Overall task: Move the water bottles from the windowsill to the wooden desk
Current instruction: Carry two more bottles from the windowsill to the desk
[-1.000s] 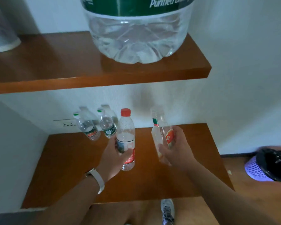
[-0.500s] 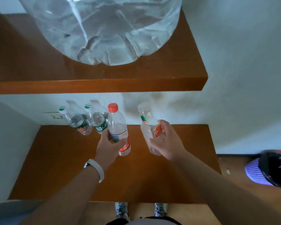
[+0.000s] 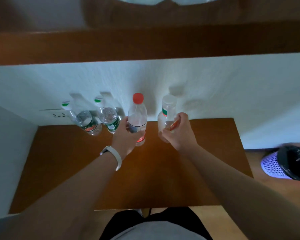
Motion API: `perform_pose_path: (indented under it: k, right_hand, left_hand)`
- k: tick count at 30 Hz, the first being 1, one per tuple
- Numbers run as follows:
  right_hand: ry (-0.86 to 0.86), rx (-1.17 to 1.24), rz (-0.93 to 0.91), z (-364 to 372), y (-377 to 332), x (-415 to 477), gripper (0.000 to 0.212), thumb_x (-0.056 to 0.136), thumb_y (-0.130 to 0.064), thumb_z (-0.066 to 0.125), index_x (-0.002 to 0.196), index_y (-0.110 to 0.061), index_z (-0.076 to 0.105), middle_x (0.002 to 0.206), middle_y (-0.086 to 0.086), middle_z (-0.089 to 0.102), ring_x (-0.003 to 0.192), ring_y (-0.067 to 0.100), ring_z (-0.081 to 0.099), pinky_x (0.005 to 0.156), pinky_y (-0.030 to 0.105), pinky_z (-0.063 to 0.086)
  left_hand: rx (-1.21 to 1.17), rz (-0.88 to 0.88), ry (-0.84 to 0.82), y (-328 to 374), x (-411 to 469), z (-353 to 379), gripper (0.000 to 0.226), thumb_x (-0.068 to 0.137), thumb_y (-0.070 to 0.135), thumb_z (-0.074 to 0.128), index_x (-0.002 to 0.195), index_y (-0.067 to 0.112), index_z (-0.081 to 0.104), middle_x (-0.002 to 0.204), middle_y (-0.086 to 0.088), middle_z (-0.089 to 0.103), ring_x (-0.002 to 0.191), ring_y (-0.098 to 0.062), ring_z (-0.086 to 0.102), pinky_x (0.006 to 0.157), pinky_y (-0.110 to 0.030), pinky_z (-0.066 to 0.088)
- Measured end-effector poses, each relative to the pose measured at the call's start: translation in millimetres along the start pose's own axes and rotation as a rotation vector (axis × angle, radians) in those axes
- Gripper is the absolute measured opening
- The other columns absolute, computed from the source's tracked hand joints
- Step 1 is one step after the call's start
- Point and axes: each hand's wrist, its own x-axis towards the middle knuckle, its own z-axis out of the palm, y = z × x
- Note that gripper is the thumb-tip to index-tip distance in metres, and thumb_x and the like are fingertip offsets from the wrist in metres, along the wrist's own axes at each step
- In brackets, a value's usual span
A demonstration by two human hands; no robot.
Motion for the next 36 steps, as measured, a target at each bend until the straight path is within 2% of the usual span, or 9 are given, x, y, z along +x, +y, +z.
perform_pose_path:
  k: [2,4,9,14,18,24,28,33,36]
  right_hand:
    - [0.020,0.007,-0.008,10.6,1.6,5.5,0.063,0.072,-0.026,0.080,0.119,-0.019,0.040,0.092,-0.006,0.058,0.085,0.010,0.059,0.078,0.026,0.047]
    - [0.031,-0.019,-0.005,18.7,3.1,10.1,0.063,0.073,-0.032,0.080,0.119,-0.022,0.038,0.093,-0.011,0.056,0.085,0.009,0.060,0.075,0.027,0.049]
    - [0.099,-0.060,0.002,38.7,8.0,20.5,0.063,0.076,-0.040,0.079,0.120,-0.020,0.039,0.092,-0.017,0.049,0.081,0.003,0.056,0.072,0.028,0.048]
    - [0.144,-0.038,0.045,56.5,15.2,27.3,0.072,0.072,-0.045,0.081,0.124,-0.016,0.040,0.114,-0.001,0.048,0.092,0.011,0.057,0.082,0.037,0.056]
    - [0.174,-0.081,0.032,65.8,15.1,26.2,0.079,0.072,-0.043,0.083,0.128,-0.011,0.038,0.120,0.002,0.041,0.101,0.016,0.053,0.086,0.033,0.053]
    - [0.152,-0.122,0.063,66.9,18.3,23.5,0.081,0.070,-0.051,0.082,0.126,-0.012,0.038,0.121,0.001,0.040,0.103,0.019,0.053,0.083,0.038,0.053]
    - [0.083,-0.171,0.057,57.8,18.9,19.4,0.093,0.070,-0.053,0.081,0.140,-0.018,0.031,0.137,-0.001,0.041,0.118,0.018,0.051,0.091,0.044,0.051]
    - [0.007,-0.241,0.011,44.8,18.9,19.1,0.089,0.078,-0.047,0.076,0.148,-0.024,0.025,0.138,-0.003,0.044,0.119,0.017,0.052,0.092,0.041,0.051]
    - [0.008,-0.274,-0.014,39.5,17.5,25.4,0.080,0.079,-0.047,0.074,0.143,-0.025,0.032,0.124,-0.006,0.050,0.107,0.014,0.055,0.086,0.043,0.053]
  left_hand:
    - [-0.007,0.007,0.002,-0.9,5.4,2.3,0.064,0.079,0.021,0.081,0.134,0.026,0.048,0.114,0.011,0.062,0.103,-0.009,0.061,0.088,-0.029,0.051]
    - [-0.004,0.012,0.013,-4.4,11.9,4.3,0.063,0.079,0.021,0.081,0.132,0.026,0.047,0.112,0.011,0.062,0.100,-0.005,0.061,0.083,-0.025,0.051]
    - [0.005,0.037,0.070,-13.8,30.9,10.7,0.057,0.079,0.018,0.080,0.123,0.023,0.045,0.102,0.008,0.061,0.092,-0.009,0.063,0.073,-0.023,0.051]
    - [-0.005,0.047,0.071,-16.4,42.7,16.3,0.060,0.078,0.020,0.081,0.125,0.024,0.044,0.105,0.011,0.063,0.093,-0.004,0.064,0.074,-0.021,0.052]
    - [0.016,0.062,0.092,-18.1,47.3,19.5,0.057,0.078,0.020,0.081,0.122,0.025,0.045,0.103,0.010,0.063,0.090,-0.005,0.064,0.070,-0.019,0.052]
    - [0.027,0.096,0.103,-22.8,46.6,23.2,0.059,0.076,0.028,0.082,0.121,0.030,0.043,0.105,0.012,0.062,0.093,-0.004,0.063,0.077,-0.022,0.052]
    - [0.002,0.105,0.082,-18.9,41.1,20.4,0.067,0.075,0.028,0.083,0.127,0.029,0.042,0.111,0.011,0.062,0.100,-0.004,0.062,0.083,-0.023,0.052]
    - [-0.014,0.058,0.089,-14.5,25.1,17.5,0.075,0.081,0.030,0.081,0.140,0.025,0.036,0.116,0.019,0.056,0.102,0.010,0.056,0.075,-0.005,0.042]
    - [-0.011,0.027,0.106,-14.1,18.2,15.2,0.086,0.081,0.033,0.080,0.149,0.024,0.029,0.135,0.009,0.051,0.123,-0.007,0.048,0.097,-0.026,0.046]
